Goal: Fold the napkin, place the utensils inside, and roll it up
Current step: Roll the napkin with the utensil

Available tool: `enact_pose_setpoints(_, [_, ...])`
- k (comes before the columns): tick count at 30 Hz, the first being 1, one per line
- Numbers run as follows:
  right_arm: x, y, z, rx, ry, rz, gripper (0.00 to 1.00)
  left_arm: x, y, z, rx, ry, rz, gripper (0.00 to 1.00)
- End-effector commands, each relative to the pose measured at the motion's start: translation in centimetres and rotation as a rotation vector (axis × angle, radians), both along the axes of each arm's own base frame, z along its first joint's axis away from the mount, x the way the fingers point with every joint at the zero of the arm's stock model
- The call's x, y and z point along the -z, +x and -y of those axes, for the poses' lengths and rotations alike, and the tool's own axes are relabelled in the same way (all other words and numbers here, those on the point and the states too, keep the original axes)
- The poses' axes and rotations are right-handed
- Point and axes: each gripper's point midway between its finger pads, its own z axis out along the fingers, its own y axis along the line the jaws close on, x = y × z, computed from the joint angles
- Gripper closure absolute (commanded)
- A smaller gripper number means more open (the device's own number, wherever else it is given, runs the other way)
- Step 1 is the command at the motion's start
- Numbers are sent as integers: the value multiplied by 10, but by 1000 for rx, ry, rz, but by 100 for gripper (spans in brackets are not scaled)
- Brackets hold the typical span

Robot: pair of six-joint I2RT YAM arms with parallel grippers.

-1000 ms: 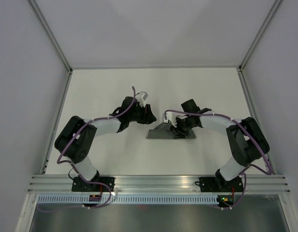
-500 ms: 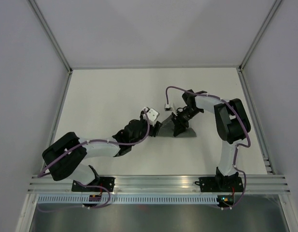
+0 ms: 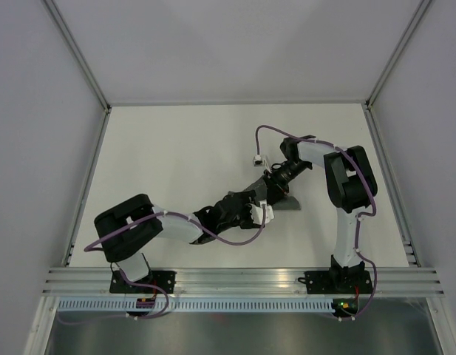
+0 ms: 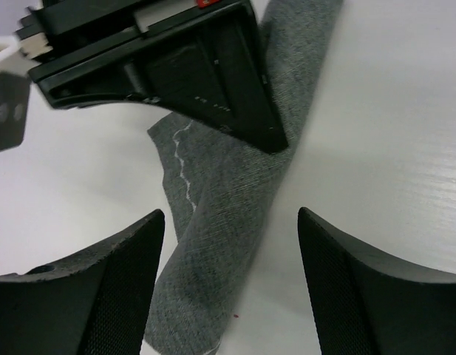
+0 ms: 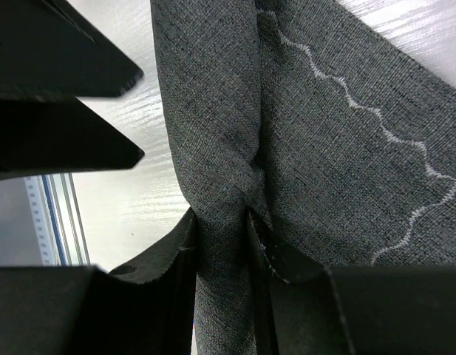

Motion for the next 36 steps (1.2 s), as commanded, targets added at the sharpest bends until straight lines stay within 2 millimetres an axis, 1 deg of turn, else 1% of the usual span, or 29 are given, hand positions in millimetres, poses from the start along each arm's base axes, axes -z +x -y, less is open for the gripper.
enact_pose_setpoints(1, [42, 1, 18, -54, -105, 26, 87, -2, -4, 22, 121, 43, 62, 21])
enact_pose_setpoints(2, [45, 0, 19, -54, -107, 19, 87, 1, -6, 24, 135, 43, 61, 21])
enact_pose_setpoints(5, [49, 0, 20, -54, -113, 13, 87, 1, -2, 31, 132, 22, 76, 21])
enact_pose_setpoints(7, [49, 1, 20, -53, -114, 9, 87, 2, 1, 38, 132, 23, 69, 21])
enact_pose_setpoints(8, [49, 1, 20, -52, -114, 8, 87, 8, 1, 40, 137, 33, 57, 21])
enact_pose_setpoints(10, [49, 2, 21, -44, -118, 11, 87, 9, 3, 47, 128, 21, 38, 22])
enact_pose_setpoints(11, [49, 3, 21, -42, -119, 14, 87, 14, 7, 46, 109, 28, 35, 23])
enact_pose_setpoints(13, [49, 4, 21, -40, -120, 18, 87, 12, 10, 49, 95, 14, 33, 24])
enact_pose_setpoints(14, [49, 4, 22, -40, -121, 17, 87, 18, 9, 50, 102, 23, 25, 25])
enact_pose_setpoints(16, [50, 5, 23, -39, -123, 18, 87, 20, 10, 52, 102, 31, 12, 27])
enact_pose_setpoints(17, [50, 4, 23, -39, -122, 16, 87, 26, 7, 51, 107, 51, -14, 33])
enact_pose_setpoints(19, [50, 5, 23, -36, -122, 16, 88, 30, 7, 52, 101, 60, -50, 45])
enact_pose_setpoints(20, [50, 6, 24, -34, -120, 17, 87, 39, 5, 48, 96, 93, -90, 56])
enact_pose_setpoints(21, [49, 6, 24, -34, -121, 17, 87, 38, 5, 50, 87, 82, -124, 60])
enact_pose_setpoints(23, [48, 5, 23, -35, -118, 17, 87, 42, 2, 50, 93, 80, -174, 69])
enact_pose_setpoints(25, [45, 5, 23, -33, -112, 17, 85, 50, -1, 47, 74, 92, -238, 74])
enact_pose_setpoints(26, [44, 5, 22, -35, -107, 20, 84, 54, -4, 46, 76, 100, -270, 81])
enact_pose_setpoints(27, [42, 6, 22, -33, -104, 27, 80, 58, -8, 45, 64, 106, -318, 84])
enact_pose_setpoints(30, [34, 11, 20, -4, -80, 51, 68, 64, -20, 44, 79, 93, -393, 95])
enact_pose_setpoints(31, [25, 15, 21, 13, -70, 72, 61, 66, -22, 43, 70, 84, -425, 96])
enact_pose_setpoints(32, [20, 17, 19, 28, -52, 78, 58, 67, -24, 42, 78, 74, -457, 98])
enact_pose_setpoints(33, [15, 21, 21, 54, -41, 85, 54, 67, -26, 43, 83, 70, -484, 98])
enact_pose_setpoints(35, [-5, 28, 20, 84, 2, 127, 49, 71, -33, 39, 89, 66, -576, 98])
enact_pose_setpoints(36, [-11, 31, 24, 113, 12, 132, 45, 68, -34, 41, 90, 52, -610, 98])
